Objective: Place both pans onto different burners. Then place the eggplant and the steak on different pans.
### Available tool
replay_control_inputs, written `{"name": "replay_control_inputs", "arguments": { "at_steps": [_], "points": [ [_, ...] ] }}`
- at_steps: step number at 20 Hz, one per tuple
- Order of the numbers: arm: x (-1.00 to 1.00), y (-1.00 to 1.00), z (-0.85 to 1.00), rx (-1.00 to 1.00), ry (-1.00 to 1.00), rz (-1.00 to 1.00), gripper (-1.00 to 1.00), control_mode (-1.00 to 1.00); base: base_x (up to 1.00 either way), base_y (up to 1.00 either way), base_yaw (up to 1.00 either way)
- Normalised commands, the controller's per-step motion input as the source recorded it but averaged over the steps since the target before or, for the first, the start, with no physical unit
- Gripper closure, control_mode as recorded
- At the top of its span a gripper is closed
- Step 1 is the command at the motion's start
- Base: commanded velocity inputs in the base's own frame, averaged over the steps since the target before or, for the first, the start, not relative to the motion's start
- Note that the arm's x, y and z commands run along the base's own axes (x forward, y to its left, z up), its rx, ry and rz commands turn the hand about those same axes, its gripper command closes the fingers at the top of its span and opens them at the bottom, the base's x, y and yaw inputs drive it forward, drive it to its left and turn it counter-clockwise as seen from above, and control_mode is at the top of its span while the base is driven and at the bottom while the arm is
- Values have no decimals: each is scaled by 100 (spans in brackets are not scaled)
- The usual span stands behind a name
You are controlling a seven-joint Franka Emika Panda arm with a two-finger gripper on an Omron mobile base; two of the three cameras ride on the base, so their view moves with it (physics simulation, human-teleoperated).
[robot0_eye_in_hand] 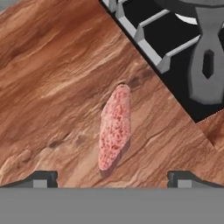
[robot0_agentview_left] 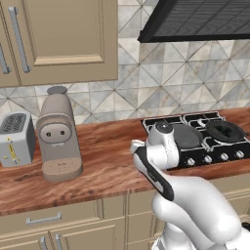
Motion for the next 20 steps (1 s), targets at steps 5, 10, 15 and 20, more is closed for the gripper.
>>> {"name": "replay_control_inputs", "arguments": {
  "at_steps": [5, 10, 15, 20],
  "points": [
    [13, 0, -29, -2, 0, 1, -100, -100, 0, 0, 0],
    [8, -1, -33, 0, 0, 2, -100, -100, 0, 0, 0],
    [9, -11, -36, 0, 0, 3, -100, -100, 0, 0, 0],
    [5, -24, -35, 0, 0, 3, -100, -100, 0, 0, 0]
  ]
}}
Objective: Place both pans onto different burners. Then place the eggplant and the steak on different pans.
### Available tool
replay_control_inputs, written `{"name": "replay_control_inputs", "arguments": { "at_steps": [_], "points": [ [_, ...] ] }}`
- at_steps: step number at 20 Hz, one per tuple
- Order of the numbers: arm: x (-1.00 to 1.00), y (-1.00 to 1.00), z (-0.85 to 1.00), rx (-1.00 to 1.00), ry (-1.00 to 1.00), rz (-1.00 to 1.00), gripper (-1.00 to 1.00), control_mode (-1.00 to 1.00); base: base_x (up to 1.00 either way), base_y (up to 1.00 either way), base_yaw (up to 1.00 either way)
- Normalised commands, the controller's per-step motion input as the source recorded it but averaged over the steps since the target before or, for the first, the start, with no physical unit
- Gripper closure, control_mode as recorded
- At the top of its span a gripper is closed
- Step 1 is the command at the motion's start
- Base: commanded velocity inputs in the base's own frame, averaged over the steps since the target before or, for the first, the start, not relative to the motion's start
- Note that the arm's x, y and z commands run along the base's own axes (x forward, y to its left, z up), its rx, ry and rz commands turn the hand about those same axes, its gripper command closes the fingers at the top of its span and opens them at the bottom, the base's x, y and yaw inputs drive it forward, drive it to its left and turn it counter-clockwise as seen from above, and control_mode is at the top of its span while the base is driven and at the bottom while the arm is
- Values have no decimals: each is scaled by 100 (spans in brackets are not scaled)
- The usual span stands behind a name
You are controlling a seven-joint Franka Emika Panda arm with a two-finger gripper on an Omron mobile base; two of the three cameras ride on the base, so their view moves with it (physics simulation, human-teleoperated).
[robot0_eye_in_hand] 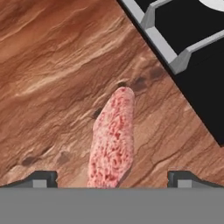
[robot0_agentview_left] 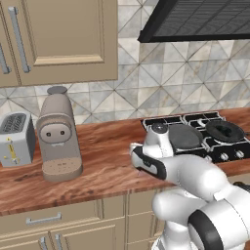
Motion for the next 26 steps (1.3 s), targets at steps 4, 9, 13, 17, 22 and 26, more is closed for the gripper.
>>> {"name": "replay_control_inputs", "arguments": {
  "at_steps": [4, 9, 13, 17, 22, 26],
  "points": [
    [4, -20, -33, 0, 0, 3, -100, -100, 0, 0, 0],
    [13, -5, -35, 0, 0, 3, -100, -100, 0, 0, 0],
    [17, 0, -33, 0, 0, 3, -100, -100, 0, 0, 0],
    [15, 0, -34, 0, 0, 2, -100, -100, 0, 0, 0],
    [17, 8, -31, 0, 0, 2, -100, -100, 0, 0, 0],
    [24, 21, -33, 0, 0, 1, -100, -100, 0, 0, 0]
  ]
}}
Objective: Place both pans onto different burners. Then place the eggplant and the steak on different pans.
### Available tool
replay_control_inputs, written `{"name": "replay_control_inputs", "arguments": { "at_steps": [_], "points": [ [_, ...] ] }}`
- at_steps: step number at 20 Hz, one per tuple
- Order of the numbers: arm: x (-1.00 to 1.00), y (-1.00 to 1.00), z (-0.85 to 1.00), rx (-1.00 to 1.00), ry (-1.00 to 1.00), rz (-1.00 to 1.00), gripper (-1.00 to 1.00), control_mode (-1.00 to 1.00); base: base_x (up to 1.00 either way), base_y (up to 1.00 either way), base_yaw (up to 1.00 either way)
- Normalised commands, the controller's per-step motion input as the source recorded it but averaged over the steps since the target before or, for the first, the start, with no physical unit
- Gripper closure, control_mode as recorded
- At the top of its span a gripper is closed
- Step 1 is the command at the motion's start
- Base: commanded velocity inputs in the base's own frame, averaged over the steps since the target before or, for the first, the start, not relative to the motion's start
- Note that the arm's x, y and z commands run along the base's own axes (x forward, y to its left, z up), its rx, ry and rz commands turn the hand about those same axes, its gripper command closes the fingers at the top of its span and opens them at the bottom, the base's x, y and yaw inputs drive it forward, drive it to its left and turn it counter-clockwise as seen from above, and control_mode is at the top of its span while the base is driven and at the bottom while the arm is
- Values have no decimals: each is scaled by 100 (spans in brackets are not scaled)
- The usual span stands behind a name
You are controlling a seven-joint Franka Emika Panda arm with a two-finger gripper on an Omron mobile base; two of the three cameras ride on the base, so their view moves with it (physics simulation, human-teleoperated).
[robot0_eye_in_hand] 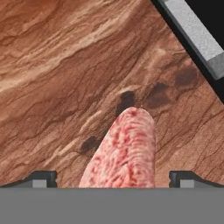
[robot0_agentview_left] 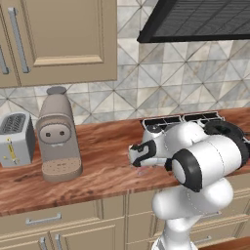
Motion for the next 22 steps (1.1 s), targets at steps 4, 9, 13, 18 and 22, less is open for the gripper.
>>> {"name": "replay_control_inputs", "arguments": {
  "at_steps": [4, 9, 13, 18, 22],
  "points": [
    [7, 24, -40, 0, 0, 1, 100, -100, 0, 0, 0],
    [-6, 6, -38, 0, 0, 1, 100, -100, 0, 0, 0],
    [-22, 2, -16, -1, -3, 2, 100, -100, 0, 0, 0],
    [-27, 31, 21, -2, -10, 6, 100, -100, 0, 0, 0],
    [-35, 33, 52, -1, -8, 6, 100, -100, 0, 0, 0]
  ]
}}
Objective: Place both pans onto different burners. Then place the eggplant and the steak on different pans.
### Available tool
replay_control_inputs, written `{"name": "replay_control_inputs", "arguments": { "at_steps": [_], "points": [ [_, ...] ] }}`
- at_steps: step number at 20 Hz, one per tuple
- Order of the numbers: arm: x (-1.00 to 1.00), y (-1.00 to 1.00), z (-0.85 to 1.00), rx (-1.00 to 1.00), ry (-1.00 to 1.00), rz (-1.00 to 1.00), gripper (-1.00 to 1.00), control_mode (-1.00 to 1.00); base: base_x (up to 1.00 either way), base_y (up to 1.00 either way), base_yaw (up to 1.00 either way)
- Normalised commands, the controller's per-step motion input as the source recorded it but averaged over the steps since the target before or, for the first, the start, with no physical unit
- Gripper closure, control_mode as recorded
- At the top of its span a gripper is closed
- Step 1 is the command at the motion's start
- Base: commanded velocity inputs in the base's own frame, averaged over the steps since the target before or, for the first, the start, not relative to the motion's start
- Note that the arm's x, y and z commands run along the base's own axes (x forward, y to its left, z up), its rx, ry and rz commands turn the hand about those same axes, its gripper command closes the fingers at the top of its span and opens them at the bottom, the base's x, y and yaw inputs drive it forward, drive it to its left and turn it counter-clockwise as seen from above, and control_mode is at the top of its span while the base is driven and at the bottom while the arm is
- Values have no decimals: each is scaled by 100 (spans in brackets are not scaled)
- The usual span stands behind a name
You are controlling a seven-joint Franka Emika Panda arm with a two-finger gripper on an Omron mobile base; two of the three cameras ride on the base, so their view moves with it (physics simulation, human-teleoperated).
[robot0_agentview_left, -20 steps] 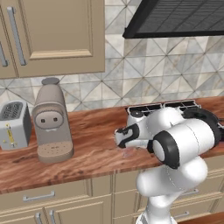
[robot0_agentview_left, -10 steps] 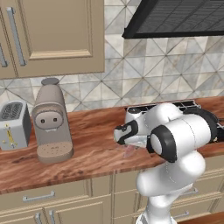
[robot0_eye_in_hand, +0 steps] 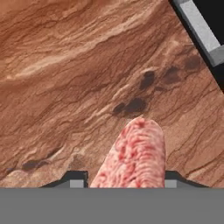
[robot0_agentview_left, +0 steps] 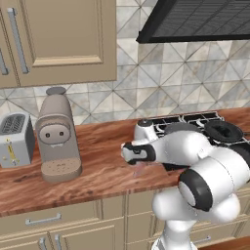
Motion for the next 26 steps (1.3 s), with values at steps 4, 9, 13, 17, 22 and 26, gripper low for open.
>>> {"name": "replay_control_inputs", "arguments": {
  "at_steps": [4, 9, 13, 17, 22, 26],
  "points": [
    [-47, 2, 82, 0, -8, 3, 100, -100, 0, 0, 0],
    [-42, -12, 100, 0, -3, 1, 100, -100, 0, 0, 0],
    [-15, -36, 100, 0, 0, 1, 100, -100, 0, 0, 0],
    [1, -58, 83, -1, -2, 0, 100, -100, 0, 0, 0],
    [10, -61, 58, -8, -9, 1, 100, -100, 0, 0, 0],
    [49, -65, 25, -1, 0, 1, 100, -100, 0, 0, 0]
  ]
}}
